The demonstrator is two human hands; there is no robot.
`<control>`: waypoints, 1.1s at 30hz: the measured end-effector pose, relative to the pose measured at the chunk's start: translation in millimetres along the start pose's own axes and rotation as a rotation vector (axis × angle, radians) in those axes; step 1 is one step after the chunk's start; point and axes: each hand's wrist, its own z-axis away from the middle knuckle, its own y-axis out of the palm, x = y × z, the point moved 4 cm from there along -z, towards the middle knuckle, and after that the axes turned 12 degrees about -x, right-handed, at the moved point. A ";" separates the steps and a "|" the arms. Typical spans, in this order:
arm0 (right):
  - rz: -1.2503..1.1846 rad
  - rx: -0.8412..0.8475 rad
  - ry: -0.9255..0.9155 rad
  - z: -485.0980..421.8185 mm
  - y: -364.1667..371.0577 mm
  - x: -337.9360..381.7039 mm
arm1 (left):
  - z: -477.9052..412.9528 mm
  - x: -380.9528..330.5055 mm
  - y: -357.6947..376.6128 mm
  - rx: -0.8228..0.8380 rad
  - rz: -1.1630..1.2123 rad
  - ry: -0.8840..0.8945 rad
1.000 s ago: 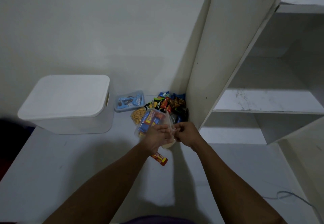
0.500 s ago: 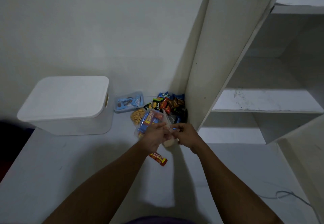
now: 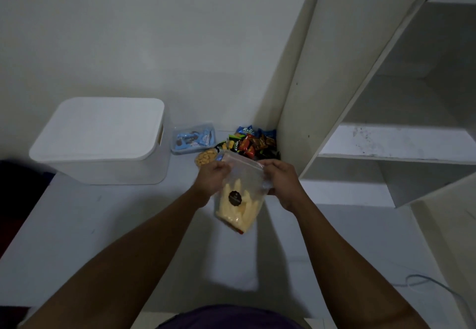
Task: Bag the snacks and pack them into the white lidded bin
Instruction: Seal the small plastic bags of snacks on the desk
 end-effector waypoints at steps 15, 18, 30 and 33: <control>0.197 0.034 0.117 -2.2 57.8 -101.4 | -8.4 97.1 -60.9 -0.297 -0.313 -0.097; 0.298 -0.037 0.066 -15.3 46.0 -102.2 | -10.4 93.0 -56.4 -0.337 -0.416 -0.017; 0.041 -0.336 0.357 -55.7 17.5 -112.2 | -25.5 29.0 48.7 -0.092 -0.773 0.600; 0.099 -0.357 0.281 -52.1 18.3 -109.0 | -30.3 27.6 63.4 -0.017 -0.799 0.653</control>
